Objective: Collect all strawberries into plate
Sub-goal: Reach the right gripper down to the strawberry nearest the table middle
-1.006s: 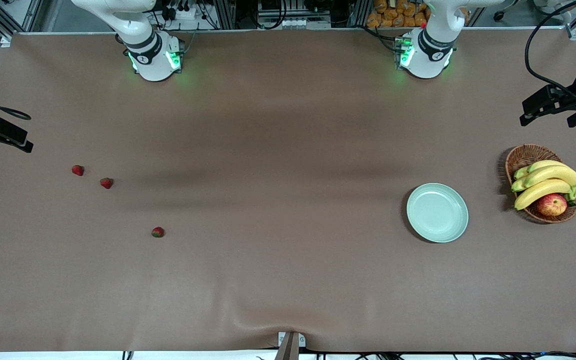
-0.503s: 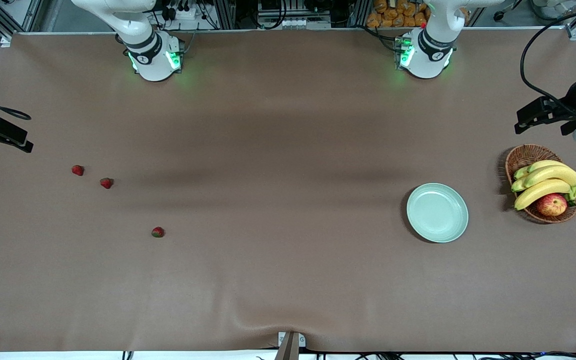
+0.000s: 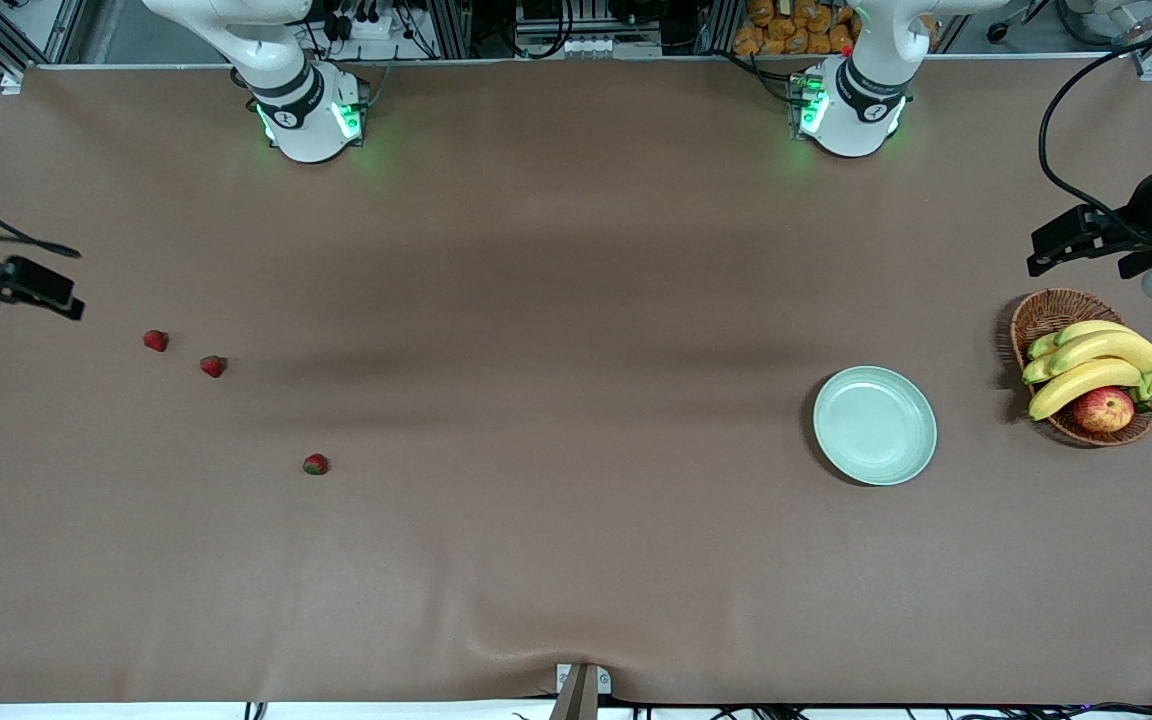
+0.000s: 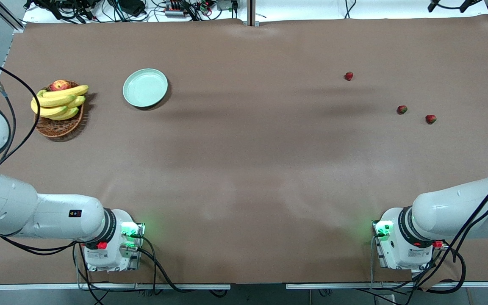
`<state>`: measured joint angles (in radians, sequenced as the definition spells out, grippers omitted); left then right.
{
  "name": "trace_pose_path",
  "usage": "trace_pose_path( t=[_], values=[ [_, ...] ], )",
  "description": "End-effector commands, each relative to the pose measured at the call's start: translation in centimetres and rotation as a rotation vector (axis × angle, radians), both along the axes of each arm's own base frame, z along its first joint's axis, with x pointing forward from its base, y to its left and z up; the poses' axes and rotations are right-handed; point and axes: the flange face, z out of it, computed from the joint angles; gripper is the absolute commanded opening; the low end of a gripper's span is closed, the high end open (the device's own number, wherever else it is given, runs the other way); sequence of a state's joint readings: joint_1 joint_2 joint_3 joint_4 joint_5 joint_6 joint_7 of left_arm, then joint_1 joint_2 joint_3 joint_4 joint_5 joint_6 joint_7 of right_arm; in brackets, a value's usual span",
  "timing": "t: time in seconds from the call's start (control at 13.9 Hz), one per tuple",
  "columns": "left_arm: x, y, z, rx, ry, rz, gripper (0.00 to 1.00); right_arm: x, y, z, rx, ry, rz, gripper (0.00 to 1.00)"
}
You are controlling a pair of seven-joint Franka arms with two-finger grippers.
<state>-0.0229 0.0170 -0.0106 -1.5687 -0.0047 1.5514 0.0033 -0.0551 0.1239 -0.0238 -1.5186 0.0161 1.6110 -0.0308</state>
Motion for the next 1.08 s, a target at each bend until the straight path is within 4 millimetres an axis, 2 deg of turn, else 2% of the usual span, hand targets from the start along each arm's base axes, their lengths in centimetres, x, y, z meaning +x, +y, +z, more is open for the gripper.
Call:
trace_pose_path(
  t=[0.0, 0.07, 0.22, 0.29, 0.36, 0.5, 0.65, 0.79, 1.01],
  values=[
    [0.0, 0.2, 0.1, 0.018, -0.021, 0.004, 1.0, 2.8, 0.1, -4.6, 0.011, 0.015, -0.005, 1.0],
    [0.0, 0.2, -0.1, 0.018, -0.018, 0.004, 1.0, 3.8, 0.3, -6.5, 0.011, 0.02, -0.001, 1.0],
    [0.0, 0.7, -0.5, 0.018, -0.012, 0.013, 1.0, 6.4, 2.8, -10.7, 0.006, -0.006, 0.038, 1.0],
    [0.0, 0.6, -0.6, 0.018, -0.017, 0.012, 1.0, 7.8, 3.1, -13.8, 0.005, -0.013, 0.057, 1.0],
    [0.1, 0.6, -0.6, 0.018, -0.018, 0.012, 1.0, 8.3, 3.5, -15.4, 0.006, -0.015, 0.061, 1.0],
    [0.2, 0.6, -0.6, 0.018, -0.023, 0.01, 1.0, 8.8, 6.1, -20.8, 0.003, 0.059, 0.092, 1.0],
    [0.2, 0.6, -0.7, 0.018, -0.023, 0.01, 1.0, 9.6, 8.0, -25.0, 0.001, 0.062, 0.116, 1.0],
    [0.3, 0.6, -0.6, 0.018, -0.027, 0.01, 1.0, 10.1, 9.4, -28.3, -0.004, 0.038, 0.093, 1.0],
    [0.3, 0.6, -0.7, 0.018, -0.026, 0.005, 1.0, 10.4, 11.2, -30.5, -0.01, 0.022, 0.01, 1.0]
  ],
)
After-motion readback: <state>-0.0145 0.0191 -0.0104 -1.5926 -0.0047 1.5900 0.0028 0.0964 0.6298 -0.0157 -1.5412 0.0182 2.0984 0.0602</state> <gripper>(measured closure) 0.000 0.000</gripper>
